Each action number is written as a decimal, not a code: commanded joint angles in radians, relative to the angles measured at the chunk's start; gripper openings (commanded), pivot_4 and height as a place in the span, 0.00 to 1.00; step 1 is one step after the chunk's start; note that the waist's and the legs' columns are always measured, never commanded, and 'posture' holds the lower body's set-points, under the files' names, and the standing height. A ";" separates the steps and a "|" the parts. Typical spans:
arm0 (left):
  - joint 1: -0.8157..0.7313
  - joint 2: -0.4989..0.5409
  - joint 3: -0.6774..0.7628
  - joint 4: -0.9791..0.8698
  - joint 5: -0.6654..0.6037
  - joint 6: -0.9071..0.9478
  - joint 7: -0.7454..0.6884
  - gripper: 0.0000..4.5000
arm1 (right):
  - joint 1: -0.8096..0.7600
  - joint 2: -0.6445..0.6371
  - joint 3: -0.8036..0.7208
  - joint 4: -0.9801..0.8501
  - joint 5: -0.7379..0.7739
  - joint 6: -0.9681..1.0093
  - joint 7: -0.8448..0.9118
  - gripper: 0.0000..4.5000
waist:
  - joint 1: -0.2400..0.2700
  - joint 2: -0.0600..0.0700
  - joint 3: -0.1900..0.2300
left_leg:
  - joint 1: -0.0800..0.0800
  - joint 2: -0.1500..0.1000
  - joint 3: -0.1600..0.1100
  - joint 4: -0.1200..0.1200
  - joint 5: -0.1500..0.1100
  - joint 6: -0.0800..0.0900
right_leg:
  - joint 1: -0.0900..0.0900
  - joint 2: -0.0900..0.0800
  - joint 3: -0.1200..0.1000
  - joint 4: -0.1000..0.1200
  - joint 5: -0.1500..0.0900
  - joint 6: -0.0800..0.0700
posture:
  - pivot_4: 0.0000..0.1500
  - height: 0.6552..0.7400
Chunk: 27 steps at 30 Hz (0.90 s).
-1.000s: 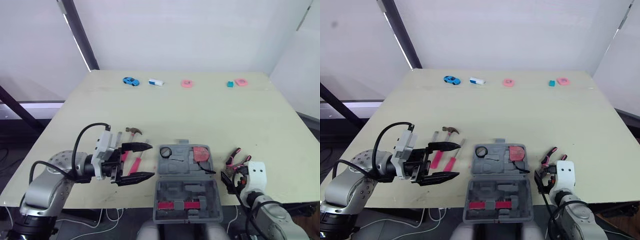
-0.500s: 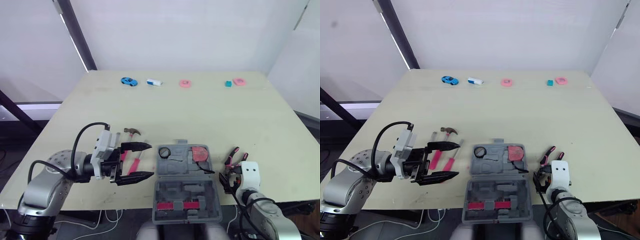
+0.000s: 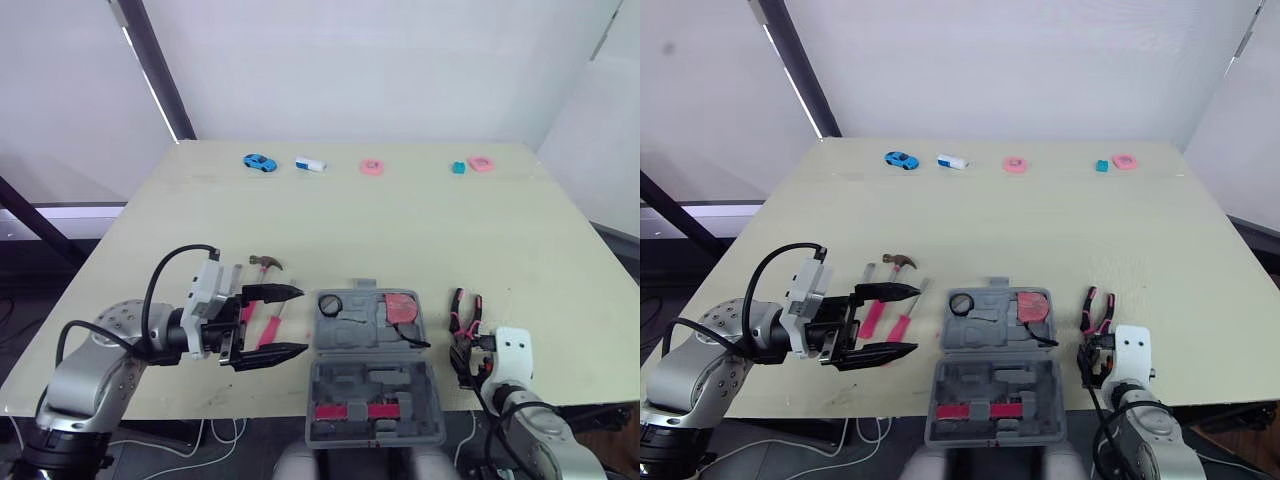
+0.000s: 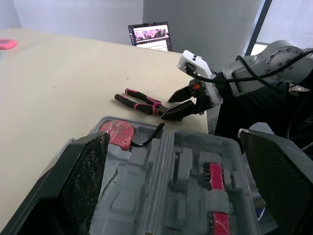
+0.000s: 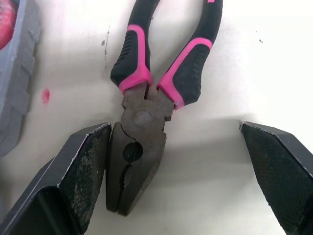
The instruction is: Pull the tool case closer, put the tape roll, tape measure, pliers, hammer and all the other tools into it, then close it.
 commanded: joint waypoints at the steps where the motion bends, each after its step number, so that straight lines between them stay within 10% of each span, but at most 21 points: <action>1: -0.014 0.012 0.010 -0.039 -0.018 -0.003 -0.015 1.00 | 0.006 -0.017 0.001 0.019 0.005 -0.059 0.026 0.99 | 0.000 0.000 0.000 | 0.000 0.000 0.000 0.000 0.000 0.000 | 0.000 0.000 0.000 0.000 0.000 0.000 | 1.00 0.99; 19: -0.068 0.042 -0.013 0.013 -0.009 -0.066 -0.193 1.00 | 0.023 -0.050 0.016 0.225 0.009 -0.335 0.125 0.99 | -0.002 -0.003 -0.002 | 0.001 0.002 0.001 -0.001 0.000 0.000 | 0.000 0.000 0.000 -0.001 0.000 0.000 | 1.00 0.99; 27: -0.071 0.033 -0.021 0.022 0.000 -0.077 -0.191 1.00 | 0.022 -0.060 0.021 0.252 -0.004 -0.383 0.130 0.21 | -0.003 -0.003 -0.002 | 0.001 0.003 0.001 -0.003 0.000 0.000 | 0.000 0.002 0.001 -0.001 0.000 0.000 | 1.00 0.99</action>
